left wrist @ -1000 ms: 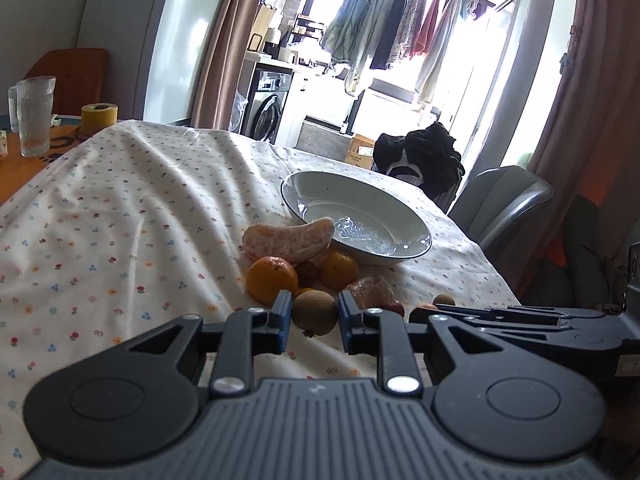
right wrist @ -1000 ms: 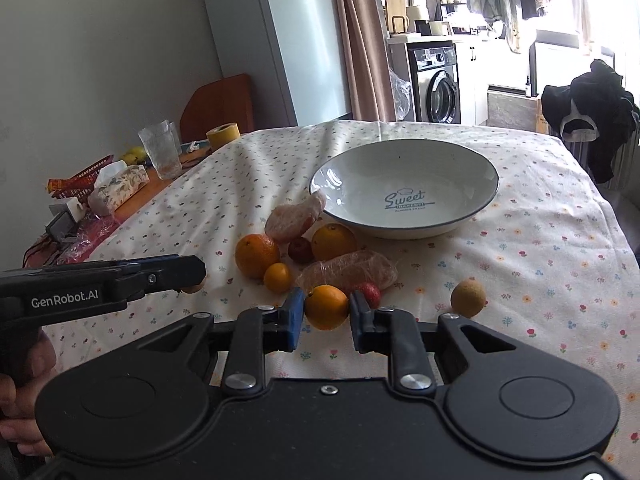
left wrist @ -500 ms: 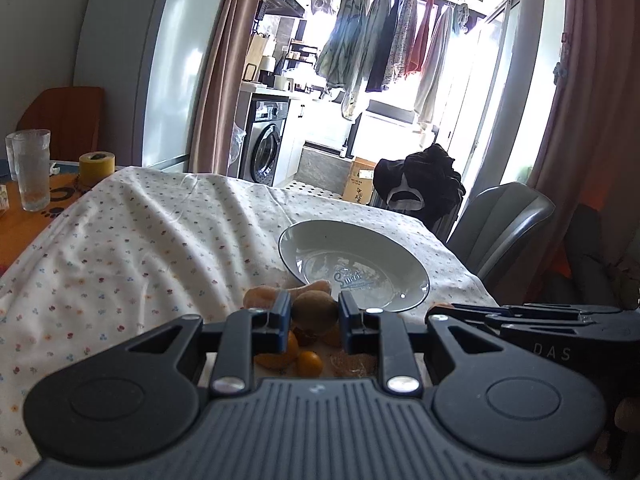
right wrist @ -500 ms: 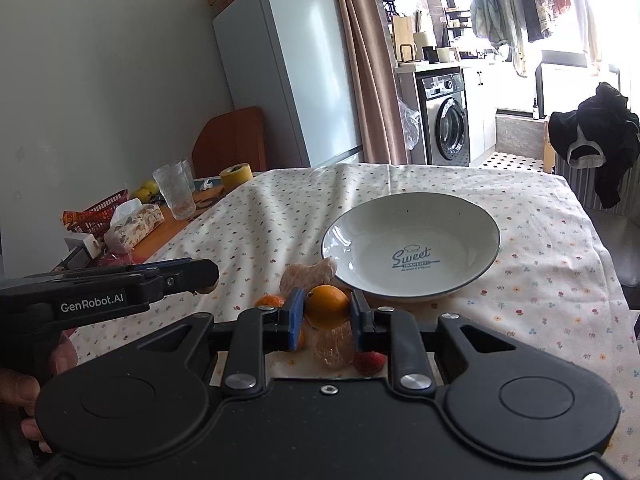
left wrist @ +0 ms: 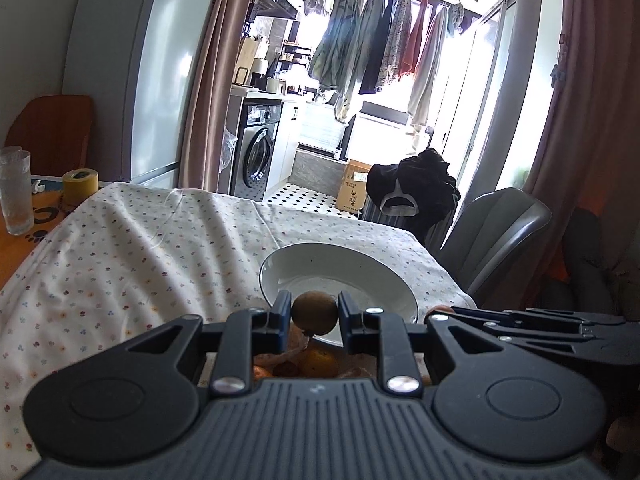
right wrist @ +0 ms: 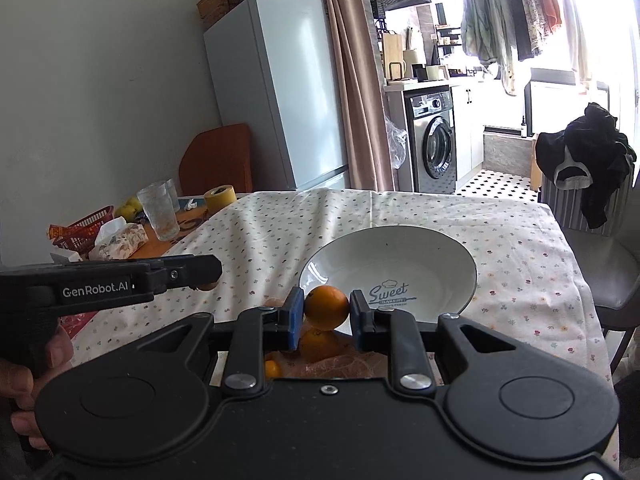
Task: Organize fruits
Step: 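Carry the kiwi and mandarin in both tools over the white bowl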
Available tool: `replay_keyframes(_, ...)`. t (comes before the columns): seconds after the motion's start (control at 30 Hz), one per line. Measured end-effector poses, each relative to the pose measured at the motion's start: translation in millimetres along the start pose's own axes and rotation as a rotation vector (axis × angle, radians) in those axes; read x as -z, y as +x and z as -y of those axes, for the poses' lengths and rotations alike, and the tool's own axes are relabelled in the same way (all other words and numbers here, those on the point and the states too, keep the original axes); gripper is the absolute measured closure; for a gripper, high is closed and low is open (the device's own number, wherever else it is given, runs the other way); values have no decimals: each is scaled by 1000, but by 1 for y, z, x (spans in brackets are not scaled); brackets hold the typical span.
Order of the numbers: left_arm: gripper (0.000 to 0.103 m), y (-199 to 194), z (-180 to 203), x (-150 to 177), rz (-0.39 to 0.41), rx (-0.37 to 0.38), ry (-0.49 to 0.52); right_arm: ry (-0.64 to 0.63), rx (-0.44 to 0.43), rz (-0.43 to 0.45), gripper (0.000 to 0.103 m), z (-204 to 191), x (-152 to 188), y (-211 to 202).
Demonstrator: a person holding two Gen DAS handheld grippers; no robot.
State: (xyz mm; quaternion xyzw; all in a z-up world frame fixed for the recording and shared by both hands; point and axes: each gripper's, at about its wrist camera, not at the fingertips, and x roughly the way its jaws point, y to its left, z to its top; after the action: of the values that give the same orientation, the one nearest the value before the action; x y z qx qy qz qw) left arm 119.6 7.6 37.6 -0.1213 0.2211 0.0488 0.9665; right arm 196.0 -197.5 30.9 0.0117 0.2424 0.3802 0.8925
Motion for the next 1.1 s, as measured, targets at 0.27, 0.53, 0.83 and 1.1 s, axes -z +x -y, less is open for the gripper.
replay_keyframes(0.27, 80, 17, 6, -16, -22, -26, 13, 10, 26, 7, 80, 10, -7, 6)
replay_keyframes(0.53, 80, 39, 10, -17, -54, -36, 12, 32, 41, 5, 80, 22, -13, 13)
replay_keyframes(0.83, 80, 68, 3, -18, -106, -28, 5, 17, 66, -21, 80, 30, -11, 30)
replay_keyframes(1.1, 80, 96, -12, -23, -142, -22, -13, 55, 71, -53, 80, 42, -9, 56)
